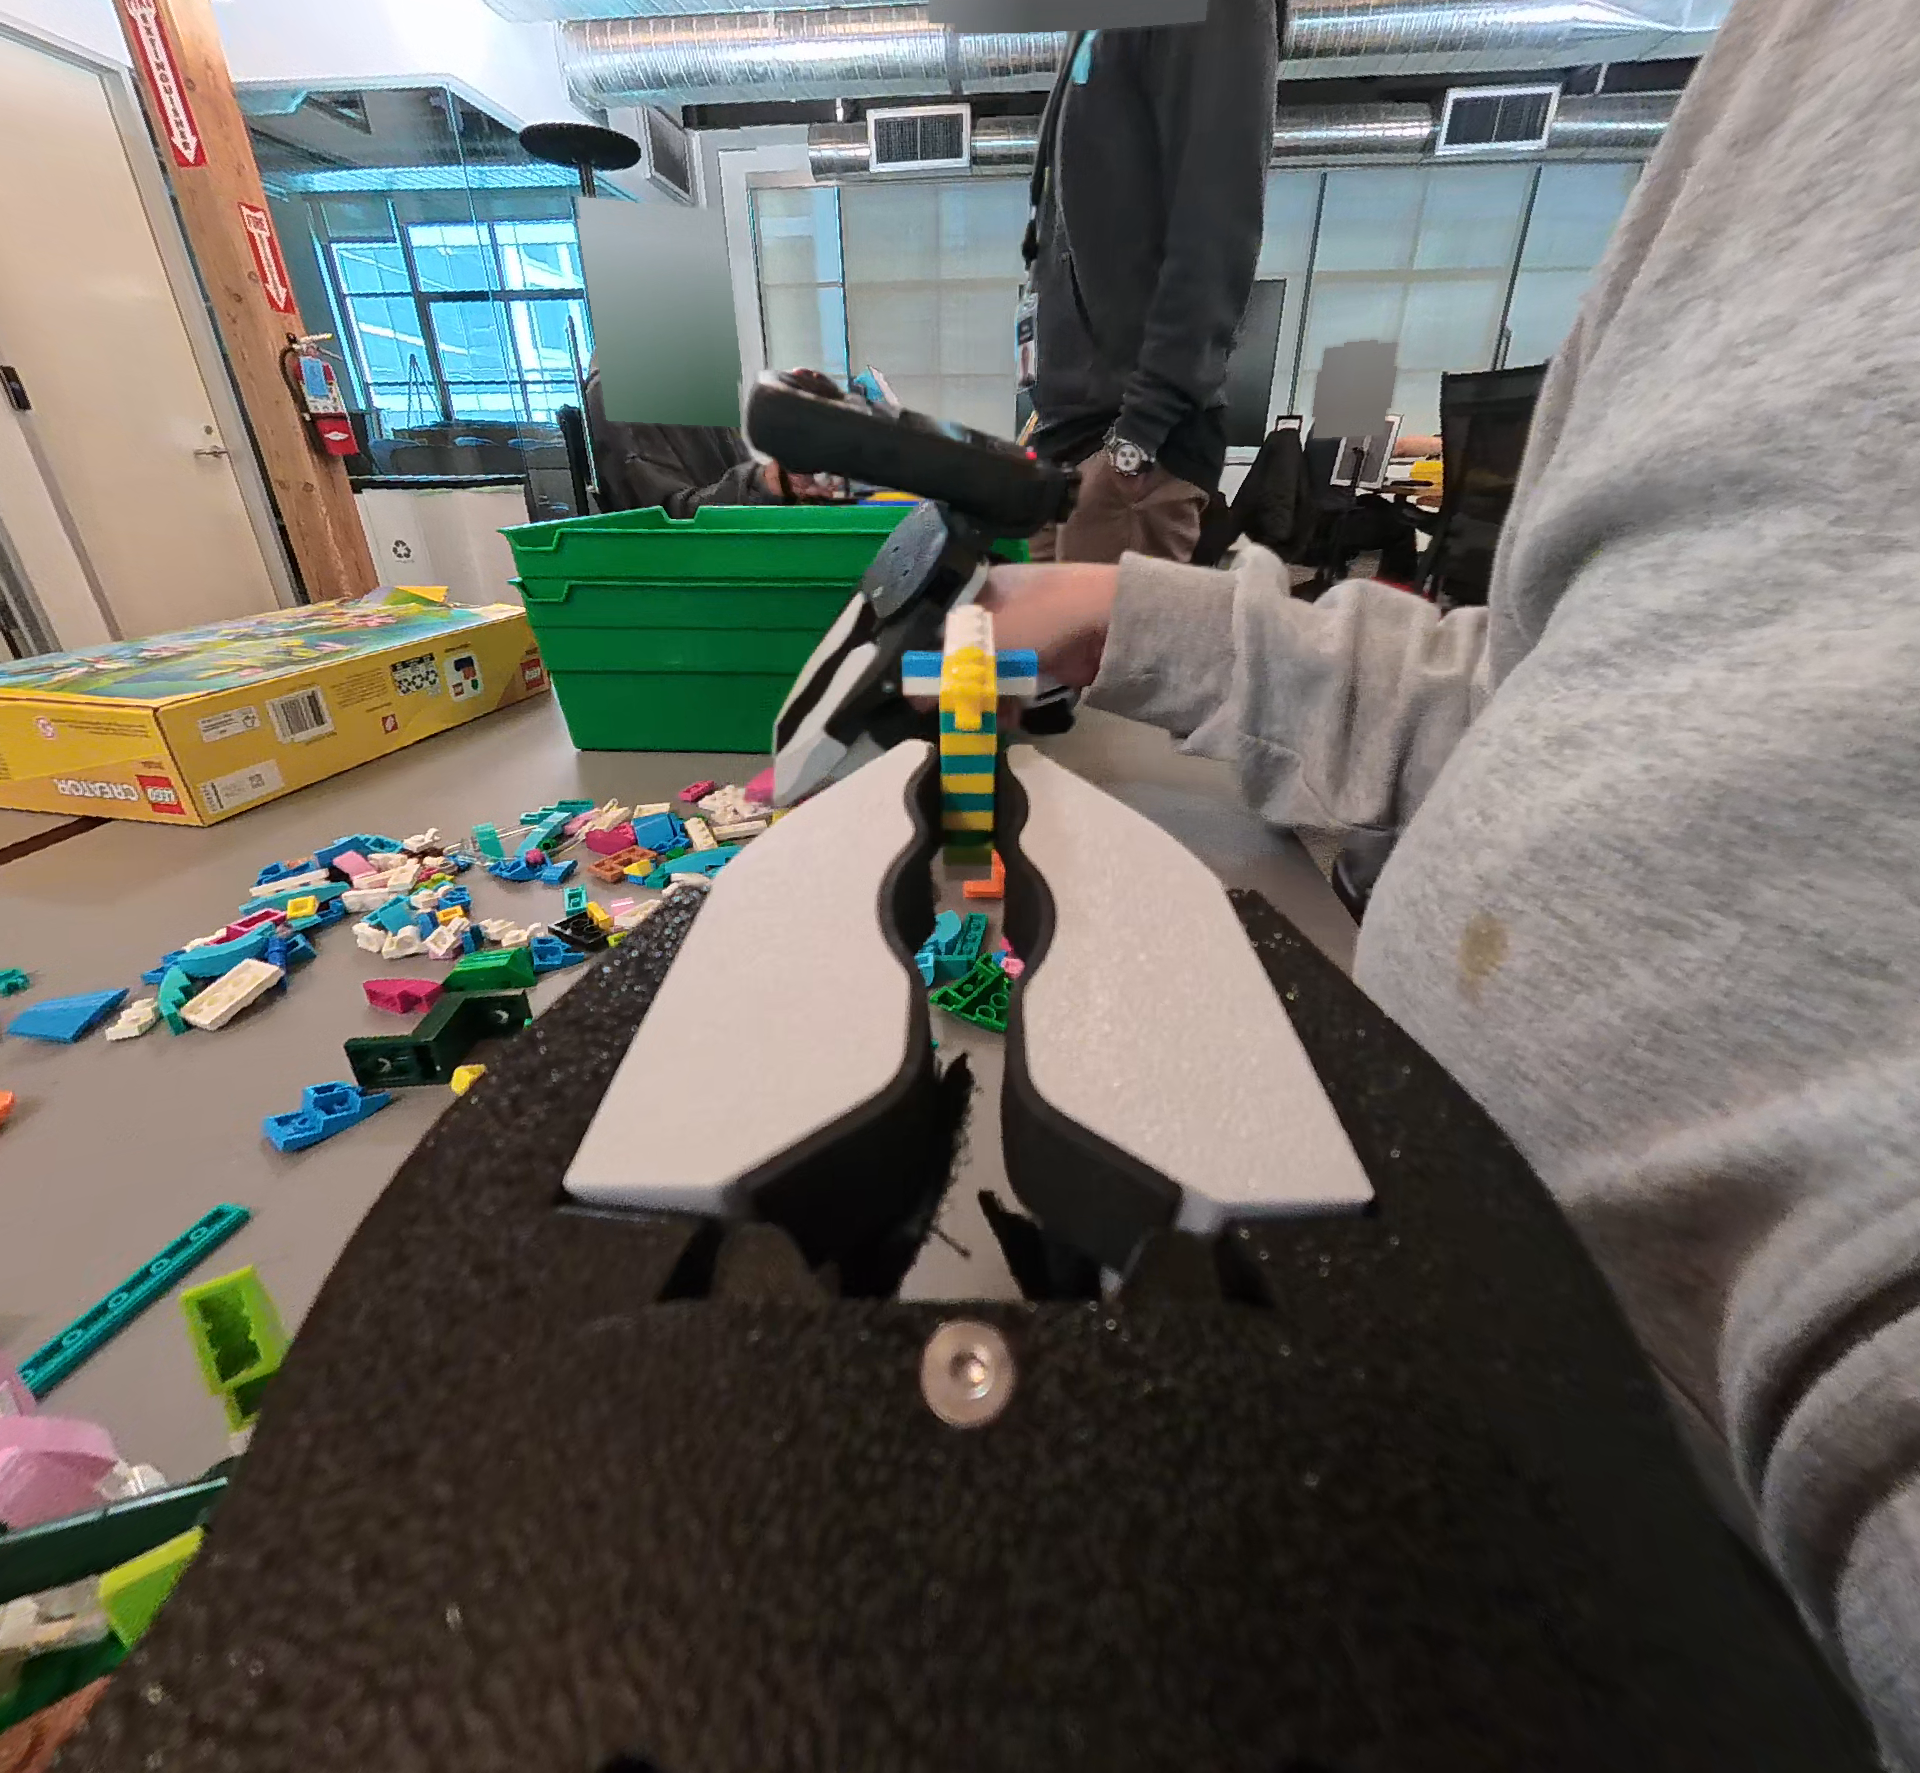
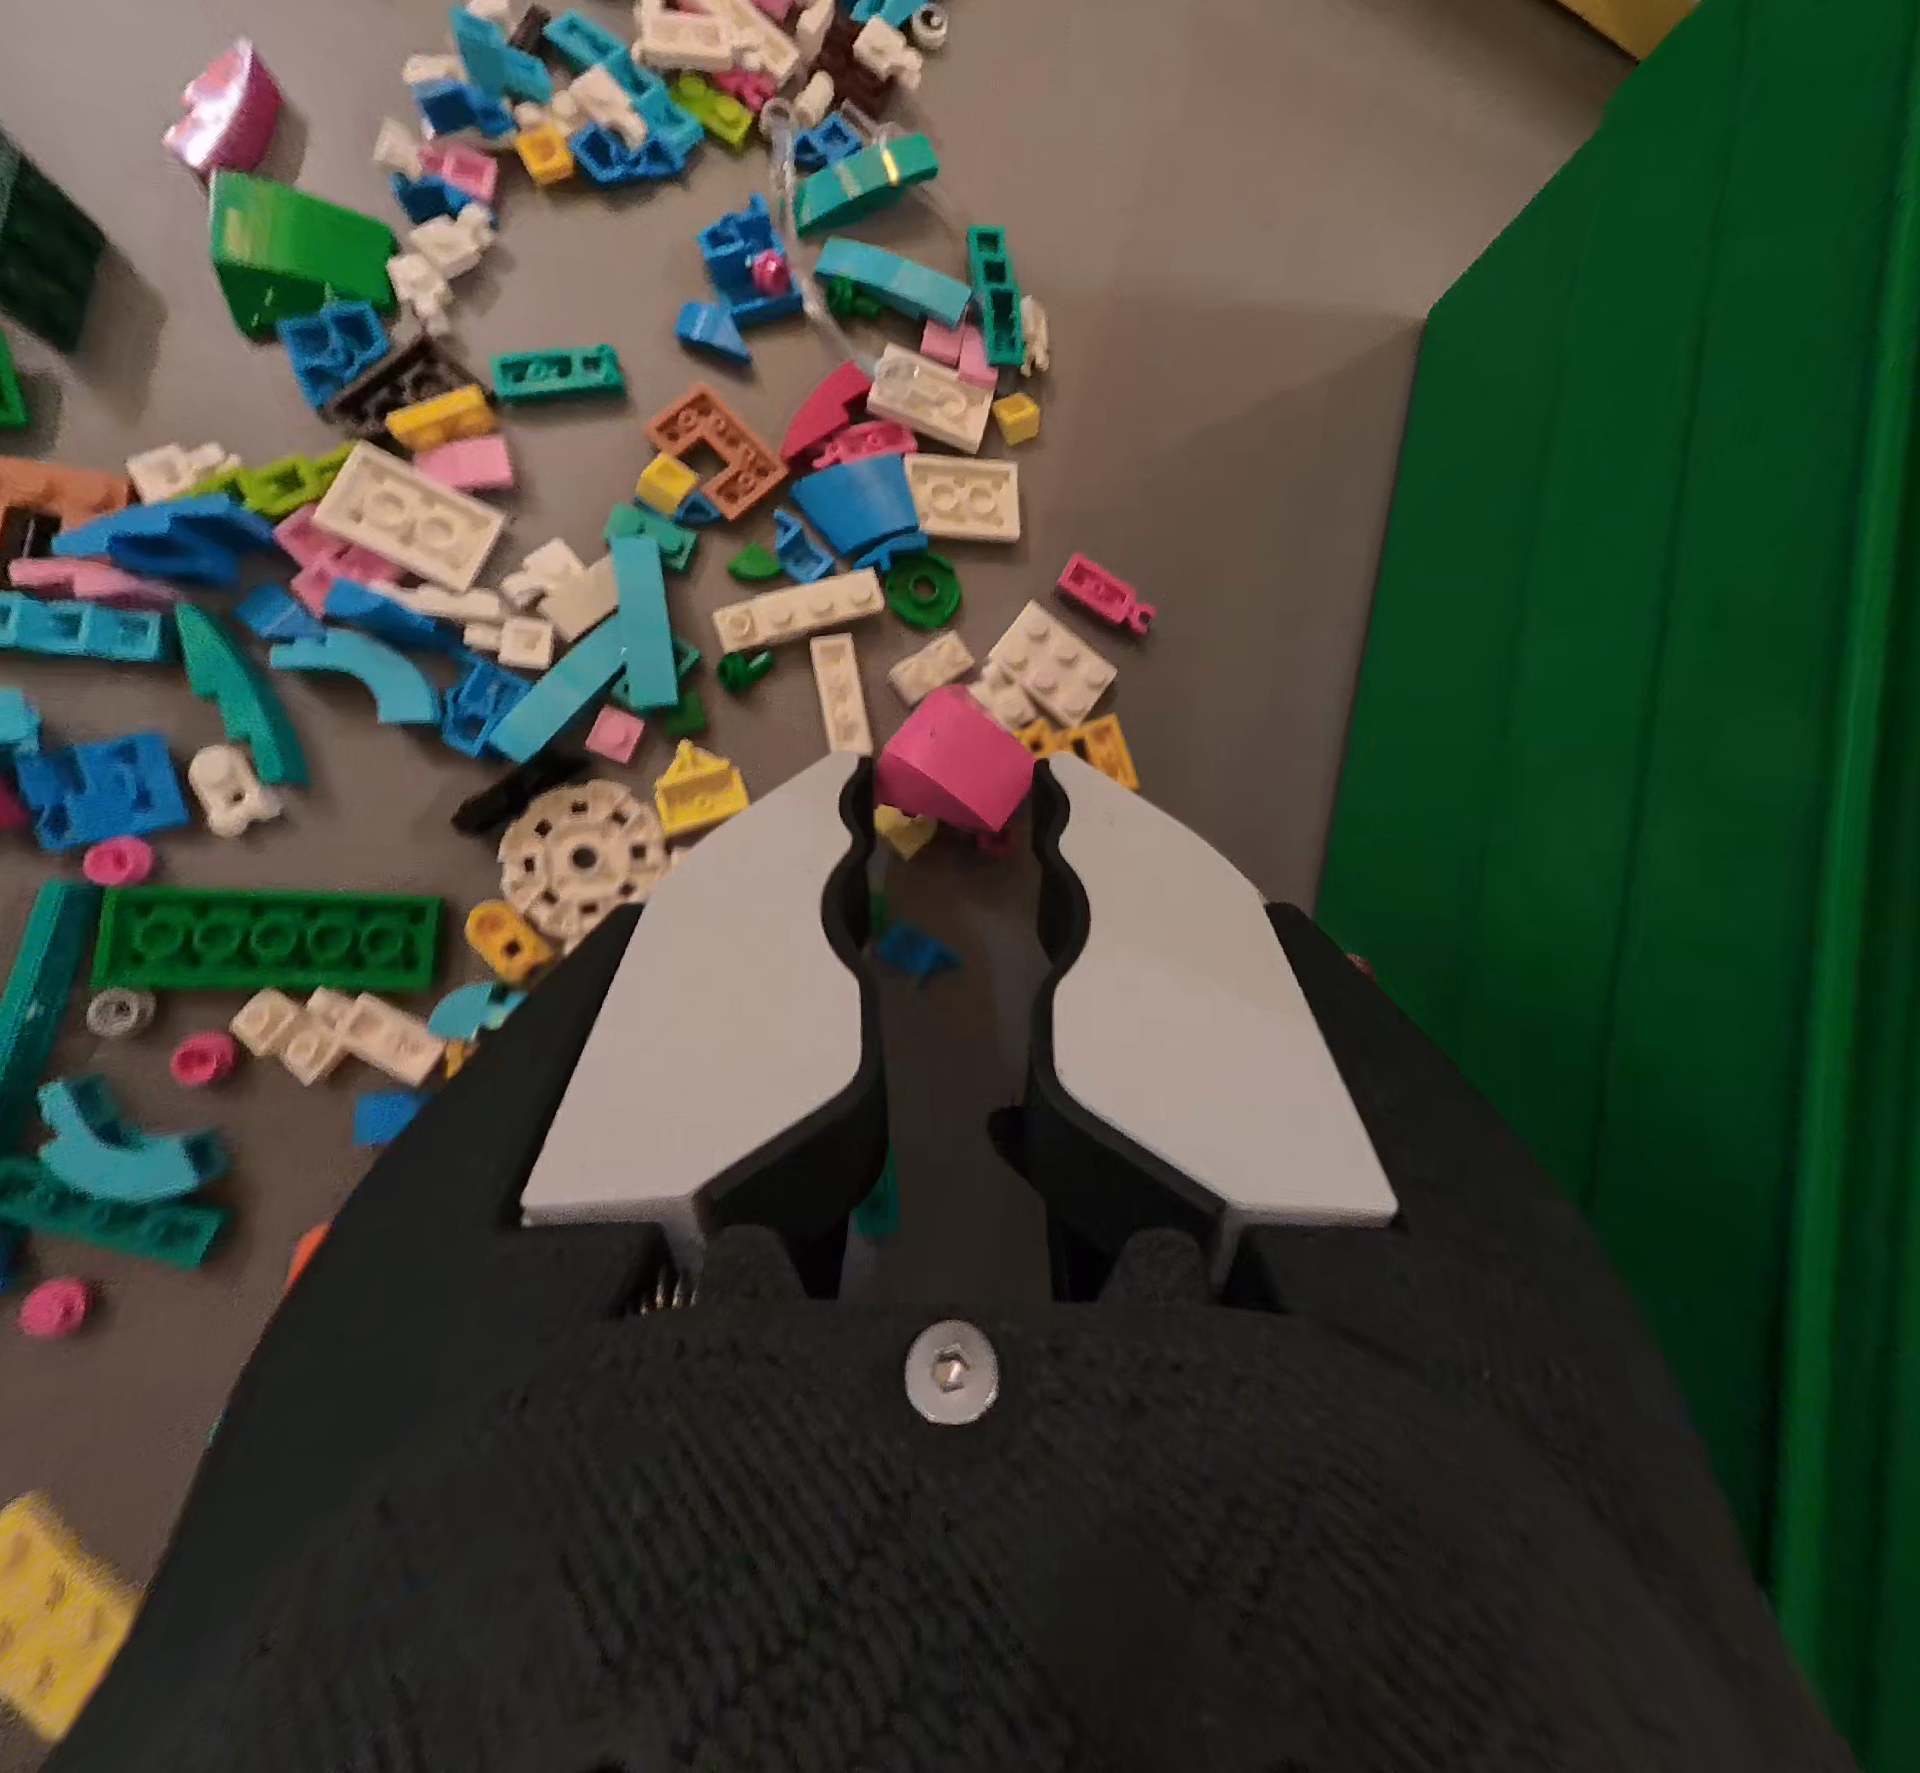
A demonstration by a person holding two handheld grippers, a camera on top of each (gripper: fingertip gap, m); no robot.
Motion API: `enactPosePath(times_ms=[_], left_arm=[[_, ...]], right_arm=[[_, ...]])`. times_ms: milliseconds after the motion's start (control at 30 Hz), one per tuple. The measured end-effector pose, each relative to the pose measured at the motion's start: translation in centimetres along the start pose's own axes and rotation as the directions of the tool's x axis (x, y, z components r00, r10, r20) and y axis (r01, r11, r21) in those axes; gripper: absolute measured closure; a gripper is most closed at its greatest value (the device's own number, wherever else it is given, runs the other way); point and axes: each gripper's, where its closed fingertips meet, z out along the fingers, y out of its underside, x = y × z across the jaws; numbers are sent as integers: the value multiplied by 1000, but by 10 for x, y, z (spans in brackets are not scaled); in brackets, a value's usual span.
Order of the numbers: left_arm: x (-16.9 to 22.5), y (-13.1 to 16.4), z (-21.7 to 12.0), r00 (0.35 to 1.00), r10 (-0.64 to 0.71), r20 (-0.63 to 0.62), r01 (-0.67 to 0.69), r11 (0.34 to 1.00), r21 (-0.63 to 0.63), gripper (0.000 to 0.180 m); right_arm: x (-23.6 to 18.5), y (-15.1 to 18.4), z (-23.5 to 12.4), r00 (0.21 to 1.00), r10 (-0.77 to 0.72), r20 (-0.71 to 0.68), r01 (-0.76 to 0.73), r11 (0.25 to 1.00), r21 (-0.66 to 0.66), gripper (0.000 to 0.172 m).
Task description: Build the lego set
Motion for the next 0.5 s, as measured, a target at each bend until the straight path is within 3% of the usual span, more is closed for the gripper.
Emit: enactPosePath(times_ms=[133,200,500], left_arm=[[-1,0,-2,1000,-6,0,6,1000,5,172],[-2,0,-2,1000,-7,-1,7,1000,5,172],[-2,-1,-4,1000,-9,1,9,1000,3,172]], right_arm=[[-5,14,-13,999,-37,-11,37,998,-42,144],[-2,20,-17,997,-50,-51,47,997,-53,161],[6,31,-25,996,-33,-80,29,998,-60,159]])
